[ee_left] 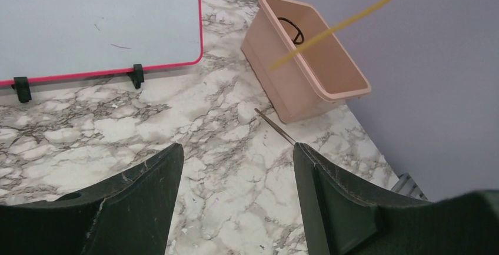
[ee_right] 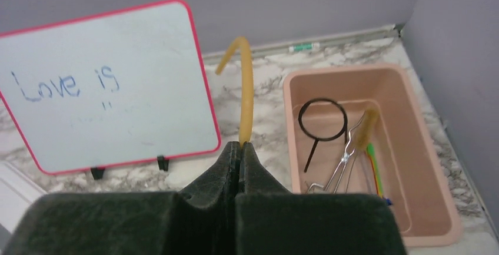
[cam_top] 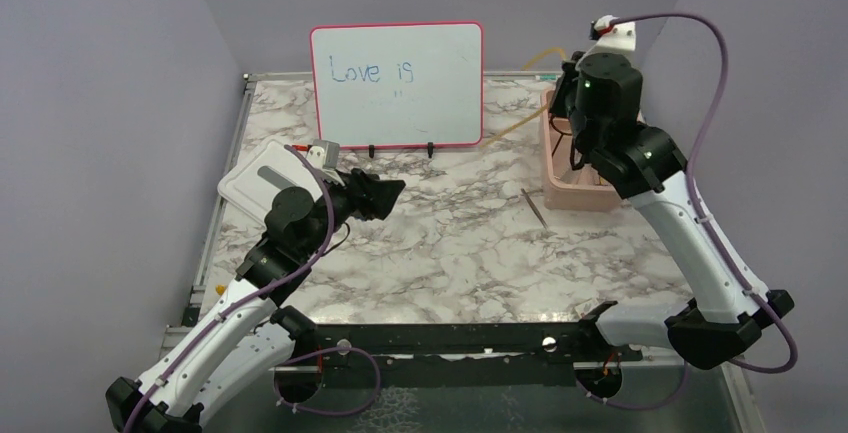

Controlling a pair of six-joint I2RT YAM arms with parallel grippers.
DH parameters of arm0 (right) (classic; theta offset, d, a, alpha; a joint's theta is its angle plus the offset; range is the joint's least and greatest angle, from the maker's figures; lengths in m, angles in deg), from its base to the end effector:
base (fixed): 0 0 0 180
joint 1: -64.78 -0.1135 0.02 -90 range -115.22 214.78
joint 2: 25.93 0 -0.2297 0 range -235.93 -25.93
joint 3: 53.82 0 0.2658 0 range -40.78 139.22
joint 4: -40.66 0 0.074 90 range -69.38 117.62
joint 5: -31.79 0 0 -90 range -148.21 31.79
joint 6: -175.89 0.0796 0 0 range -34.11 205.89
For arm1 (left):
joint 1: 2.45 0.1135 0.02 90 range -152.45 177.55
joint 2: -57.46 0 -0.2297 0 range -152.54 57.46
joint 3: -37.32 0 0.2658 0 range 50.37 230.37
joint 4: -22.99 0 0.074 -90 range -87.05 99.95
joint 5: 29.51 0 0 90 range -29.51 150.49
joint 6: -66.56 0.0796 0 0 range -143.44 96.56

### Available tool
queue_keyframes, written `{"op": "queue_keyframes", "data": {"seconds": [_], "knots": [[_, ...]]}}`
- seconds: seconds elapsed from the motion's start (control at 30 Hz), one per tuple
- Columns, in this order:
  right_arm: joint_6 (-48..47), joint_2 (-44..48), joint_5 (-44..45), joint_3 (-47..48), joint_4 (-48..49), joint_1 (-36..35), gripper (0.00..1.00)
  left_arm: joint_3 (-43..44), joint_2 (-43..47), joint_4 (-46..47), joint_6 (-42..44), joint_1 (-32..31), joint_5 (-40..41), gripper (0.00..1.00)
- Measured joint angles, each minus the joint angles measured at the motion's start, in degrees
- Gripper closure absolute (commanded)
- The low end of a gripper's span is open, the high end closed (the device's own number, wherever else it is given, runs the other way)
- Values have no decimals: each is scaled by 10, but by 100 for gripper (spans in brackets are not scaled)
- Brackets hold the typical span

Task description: Organize the chemistry lab equipment

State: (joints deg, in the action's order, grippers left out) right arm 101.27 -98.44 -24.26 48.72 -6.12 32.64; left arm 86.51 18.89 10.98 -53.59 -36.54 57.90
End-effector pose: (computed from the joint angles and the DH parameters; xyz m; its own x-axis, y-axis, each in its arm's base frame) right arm 0.2905 0.1300 0.4252 -0.2322 0.1139 -0.9660 0.0758 0.9922 0.0988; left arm 0.2093 -0.1460 0.3020 -0.3174 -0.3911 -0.8639 0.5064 0.7003 -0.5031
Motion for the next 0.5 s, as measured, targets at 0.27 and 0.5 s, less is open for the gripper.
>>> {"op": "queue_keyframes", "data": {"seconds": [0.27, 0.5], "knots": [[-92, 2, 90, 98, 22, 4, 99, 0, 13, -5, -12, 0, -17, 29], [-172, -17, 153, 155, 31, 7, 99, 11, 21, -28, -7, 0, -24, 29]]}}
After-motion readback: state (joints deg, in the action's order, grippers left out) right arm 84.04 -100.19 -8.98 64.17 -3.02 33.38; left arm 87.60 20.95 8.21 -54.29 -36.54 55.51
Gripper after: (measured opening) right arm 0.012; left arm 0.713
